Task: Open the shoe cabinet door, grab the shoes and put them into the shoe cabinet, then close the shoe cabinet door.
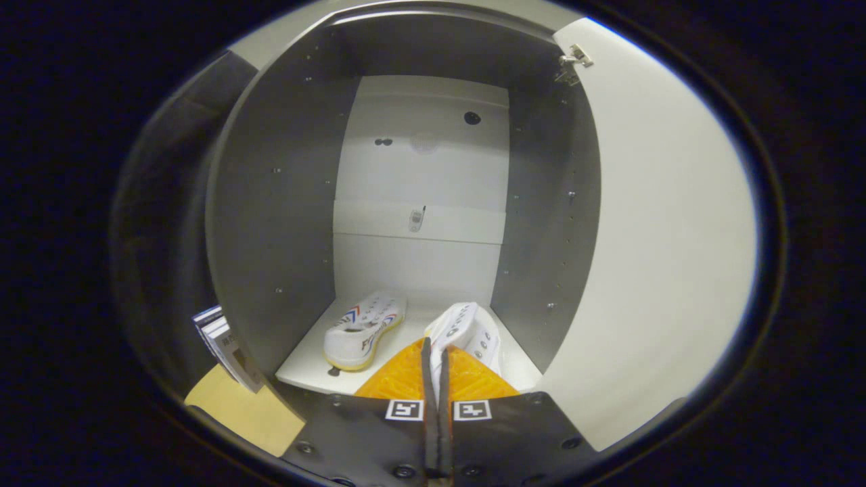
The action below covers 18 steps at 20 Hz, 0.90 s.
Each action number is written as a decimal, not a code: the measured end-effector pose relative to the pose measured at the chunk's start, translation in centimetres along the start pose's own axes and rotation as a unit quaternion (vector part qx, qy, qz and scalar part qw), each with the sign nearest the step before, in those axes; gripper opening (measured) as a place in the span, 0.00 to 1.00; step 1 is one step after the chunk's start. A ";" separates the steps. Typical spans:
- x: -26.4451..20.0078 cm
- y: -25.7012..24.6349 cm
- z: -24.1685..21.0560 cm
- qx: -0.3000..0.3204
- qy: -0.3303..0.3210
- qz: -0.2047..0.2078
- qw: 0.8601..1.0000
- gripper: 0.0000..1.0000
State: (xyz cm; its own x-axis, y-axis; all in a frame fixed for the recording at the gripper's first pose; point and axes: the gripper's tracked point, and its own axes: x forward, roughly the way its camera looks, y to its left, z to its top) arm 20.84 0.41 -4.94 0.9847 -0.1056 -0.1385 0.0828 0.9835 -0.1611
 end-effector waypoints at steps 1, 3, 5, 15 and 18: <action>1.0 -0.1 0.3 -0.001 -0.001 0.004 1.000 0.02; 3.0 0.1 0.5 0.003 -0.003 0.016 1.000 0.02; 5.4 0.1 0.2 0.006 -0.001 0.023 1.000 0.02; 13.6 0.5 -3.4 0.010 0.036 0.034 0.999 0.02; 14.5 0.9 -3.9 0.012 0.040 0.040 0.998 0.02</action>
State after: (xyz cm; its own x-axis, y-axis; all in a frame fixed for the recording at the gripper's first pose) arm 34.65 -0.81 -10.87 0.9728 -0.0366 -0.2287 0.0085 0.9924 -0.1225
